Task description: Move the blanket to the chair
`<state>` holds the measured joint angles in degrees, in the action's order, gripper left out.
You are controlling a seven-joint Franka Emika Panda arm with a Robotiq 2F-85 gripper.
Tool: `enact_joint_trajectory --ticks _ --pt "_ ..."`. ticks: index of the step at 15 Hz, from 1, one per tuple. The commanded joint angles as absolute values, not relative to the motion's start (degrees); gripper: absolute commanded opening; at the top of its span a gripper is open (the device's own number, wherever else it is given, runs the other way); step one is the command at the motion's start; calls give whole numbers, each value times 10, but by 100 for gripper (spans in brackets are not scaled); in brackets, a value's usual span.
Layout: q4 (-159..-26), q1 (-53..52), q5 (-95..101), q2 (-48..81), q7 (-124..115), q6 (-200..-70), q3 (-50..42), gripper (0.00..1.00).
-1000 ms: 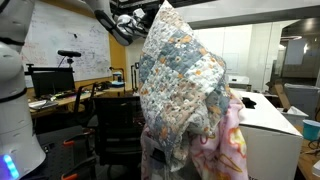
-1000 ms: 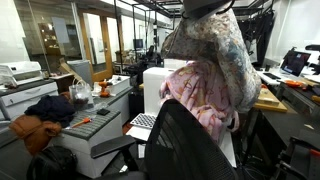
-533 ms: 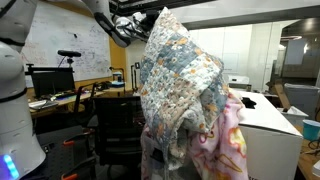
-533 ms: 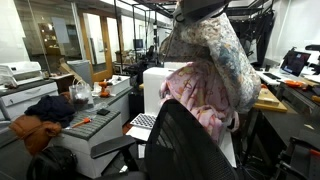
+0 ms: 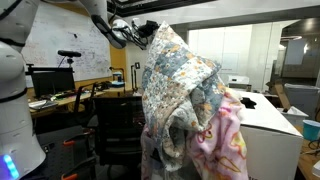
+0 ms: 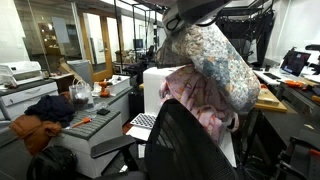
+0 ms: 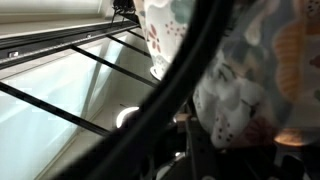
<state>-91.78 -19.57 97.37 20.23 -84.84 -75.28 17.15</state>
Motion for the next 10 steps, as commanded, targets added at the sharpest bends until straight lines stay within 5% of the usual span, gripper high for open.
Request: enact_joint_trajectory --ticks 1,10 --pt "-915 -194 935 185 -810 -814 177 1" --pt "-902 -232 787 201 -705 -889 208 1"
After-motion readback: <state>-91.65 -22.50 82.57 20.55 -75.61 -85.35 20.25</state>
